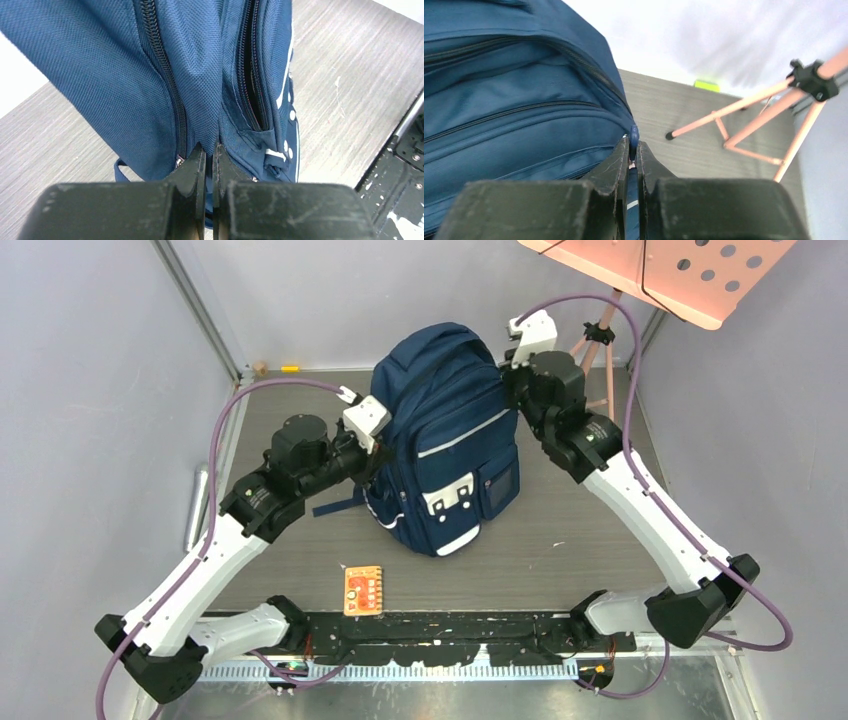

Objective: Pack the student bag
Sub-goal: Unzip the student bag at the center of the board.

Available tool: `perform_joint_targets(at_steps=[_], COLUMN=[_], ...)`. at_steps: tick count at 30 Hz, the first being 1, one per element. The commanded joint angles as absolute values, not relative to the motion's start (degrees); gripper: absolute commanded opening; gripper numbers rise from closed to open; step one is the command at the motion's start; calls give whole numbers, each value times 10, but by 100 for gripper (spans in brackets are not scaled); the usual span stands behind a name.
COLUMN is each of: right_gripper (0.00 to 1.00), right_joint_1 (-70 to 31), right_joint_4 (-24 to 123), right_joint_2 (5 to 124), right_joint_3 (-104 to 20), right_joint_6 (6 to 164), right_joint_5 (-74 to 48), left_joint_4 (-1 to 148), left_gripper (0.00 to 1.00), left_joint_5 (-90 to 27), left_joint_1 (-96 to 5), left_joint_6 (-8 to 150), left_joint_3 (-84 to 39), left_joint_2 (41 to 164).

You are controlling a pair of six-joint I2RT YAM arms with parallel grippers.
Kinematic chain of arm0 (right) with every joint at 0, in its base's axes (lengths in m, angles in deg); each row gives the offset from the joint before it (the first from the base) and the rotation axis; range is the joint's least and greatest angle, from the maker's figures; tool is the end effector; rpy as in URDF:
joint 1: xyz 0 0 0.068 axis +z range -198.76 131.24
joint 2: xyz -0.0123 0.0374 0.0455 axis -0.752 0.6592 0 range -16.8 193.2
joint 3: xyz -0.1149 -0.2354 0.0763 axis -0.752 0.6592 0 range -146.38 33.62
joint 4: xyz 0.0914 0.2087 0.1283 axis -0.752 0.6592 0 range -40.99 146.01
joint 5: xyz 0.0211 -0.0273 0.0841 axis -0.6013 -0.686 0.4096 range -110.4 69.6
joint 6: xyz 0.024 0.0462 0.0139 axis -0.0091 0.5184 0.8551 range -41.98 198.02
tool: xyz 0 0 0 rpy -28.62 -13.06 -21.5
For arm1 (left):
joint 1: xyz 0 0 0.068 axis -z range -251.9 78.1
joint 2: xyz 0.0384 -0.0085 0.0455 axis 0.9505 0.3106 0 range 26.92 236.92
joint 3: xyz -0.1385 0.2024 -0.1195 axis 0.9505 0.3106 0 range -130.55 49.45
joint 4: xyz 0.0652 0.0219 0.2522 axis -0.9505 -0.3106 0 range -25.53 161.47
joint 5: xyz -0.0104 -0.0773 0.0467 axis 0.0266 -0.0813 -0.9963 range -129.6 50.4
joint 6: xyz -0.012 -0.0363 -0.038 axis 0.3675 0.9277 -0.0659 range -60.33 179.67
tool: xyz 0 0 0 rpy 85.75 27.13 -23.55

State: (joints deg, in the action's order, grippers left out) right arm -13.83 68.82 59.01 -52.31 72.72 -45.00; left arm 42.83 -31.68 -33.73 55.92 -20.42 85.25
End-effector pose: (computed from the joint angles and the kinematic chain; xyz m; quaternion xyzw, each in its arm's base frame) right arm 0.2469 0.1545 0.4537 -0.1279 0.7485 0.0037 0.6507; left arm 0.1651 -0.1361 0.4139 0.3254 0.7346 -0.2284 0.5498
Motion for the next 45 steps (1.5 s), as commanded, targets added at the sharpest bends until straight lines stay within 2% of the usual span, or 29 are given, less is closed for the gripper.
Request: perform_joint_targets(at_steps=[1,8,15,27,32,34,36,37,38,40,45], right_gripper=[0,0,0,0,0,8,34,41,54,65,70], right_joint_1=[-214,-304,-322,-329,-330,-330,-330,-330,-330,-330,-325], right_joint_4=[701,714,708,701,705,711,725,730,740,743,744], right_joint_2=[588,569,535,494,493,485,470,467,461,458,484], right_joint_3=[-548,-487,-397,-238,-245,-265,-296,-322,-334,-373,-469], right_joint_6=[816,969,1067,1153,1139,1116,1091,1082,1068,1043,1001], right_joint_5=[-450,-422,-383,-378,-363,-359,-362,-366,-369,-358,-242], left_joint_4=[448,448,453,459,468,473,476,477,477,478,480], left_gripper=[0,0,0,0,0,0,0,0,0,0,0], left_joint_5=[-368,-356,-341,-324,-305,-296,-288,-284,-283,-277,-264], left_joint_1=[-363,-375,-377,-378,-379,-378,-378,-378,-378,-378,-378], left_joint_6=[539,534,533,533,533,533,533,533,533,534,539], left_joint_3=[-199,-195,-190,-184,-177,-172,-169,-169,-169,-169,-170], left_joint_2=[836,836,834,831,822,817,814,813,813,813,814])
